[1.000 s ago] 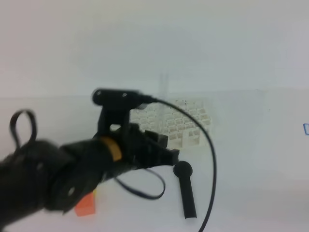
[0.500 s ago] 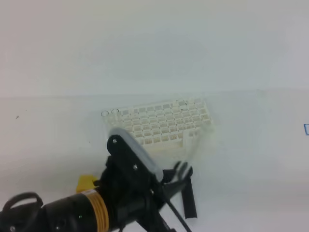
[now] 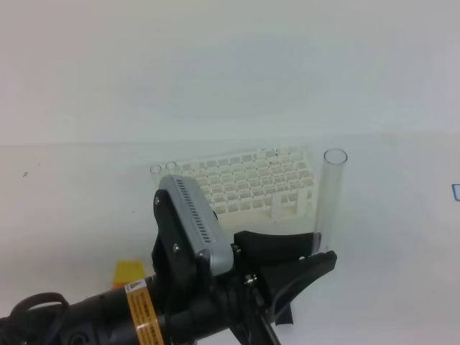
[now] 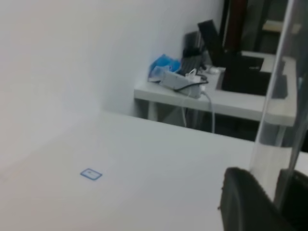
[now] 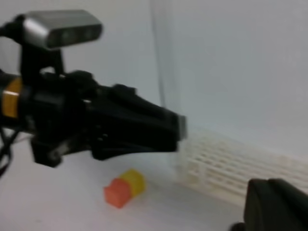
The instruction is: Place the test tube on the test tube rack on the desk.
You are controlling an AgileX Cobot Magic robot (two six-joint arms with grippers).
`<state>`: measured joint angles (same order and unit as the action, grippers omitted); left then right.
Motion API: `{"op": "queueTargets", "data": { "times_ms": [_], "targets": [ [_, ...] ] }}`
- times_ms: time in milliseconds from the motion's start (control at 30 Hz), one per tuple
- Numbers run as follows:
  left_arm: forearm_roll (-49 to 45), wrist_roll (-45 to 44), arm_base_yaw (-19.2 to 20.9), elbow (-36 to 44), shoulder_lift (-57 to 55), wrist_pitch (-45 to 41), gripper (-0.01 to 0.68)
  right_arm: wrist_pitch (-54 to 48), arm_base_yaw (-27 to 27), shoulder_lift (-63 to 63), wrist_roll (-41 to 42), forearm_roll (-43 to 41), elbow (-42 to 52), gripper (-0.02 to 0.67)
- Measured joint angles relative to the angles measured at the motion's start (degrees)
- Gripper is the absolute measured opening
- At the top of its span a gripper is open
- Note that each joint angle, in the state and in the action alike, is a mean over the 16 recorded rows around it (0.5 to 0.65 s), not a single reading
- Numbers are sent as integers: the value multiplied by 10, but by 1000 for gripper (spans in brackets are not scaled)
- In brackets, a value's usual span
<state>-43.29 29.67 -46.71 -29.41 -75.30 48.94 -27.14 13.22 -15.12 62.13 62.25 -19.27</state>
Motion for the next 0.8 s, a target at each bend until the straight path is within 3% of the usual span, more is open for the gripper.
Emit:
{"op": "queueTargets", "data": {
  "times_ms": [233, 467, 600, 800],
  "targets": [
    [-47, 64, 0, 0, 0, 53, 68, -55, 55, -112, 224, 218, -12, -1],
    [-124, 139, -1, 0, 0, 56, 82, -141, 67, -233, 359, 323, -50, 34],
    [-157, 176, -1, 0, 1, 55, 88, -187, 67, -296, 386, 337, -82, 107],
    [-179, 209, -1, 0, 0, 48, 109, -234, 68, -359, 386, 339, -130, 279]
  ]
}}
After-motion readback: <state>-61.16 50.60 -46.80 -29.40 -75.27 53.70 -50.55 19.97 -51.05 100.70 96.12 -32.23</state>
